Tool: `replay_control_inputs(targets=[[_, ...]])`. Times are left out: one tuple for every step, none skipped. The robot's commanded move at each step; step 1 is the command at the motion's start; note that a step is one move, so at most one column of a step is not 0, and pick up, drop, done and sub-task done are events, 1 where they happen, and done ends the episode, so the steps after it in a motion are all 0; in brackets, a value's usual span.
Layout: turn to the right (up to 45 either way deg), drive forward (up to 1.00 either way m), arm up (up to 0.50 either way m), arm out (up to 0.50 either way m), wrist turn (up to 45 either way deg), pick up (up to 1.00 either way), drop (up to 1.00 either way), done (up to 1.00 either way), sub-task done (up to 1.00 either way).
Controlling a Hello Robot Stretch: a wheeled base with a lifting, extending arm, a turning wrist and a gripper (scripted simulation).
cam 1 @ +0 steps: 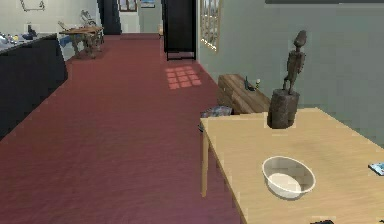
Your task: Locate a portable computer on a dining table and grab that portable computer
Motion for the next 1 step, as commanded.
replay_control_inputs(targets=[[0.0, 0.0, 0.0, 0.0, 0.0, 1.0, 0.0, 0.0, 0.0]])
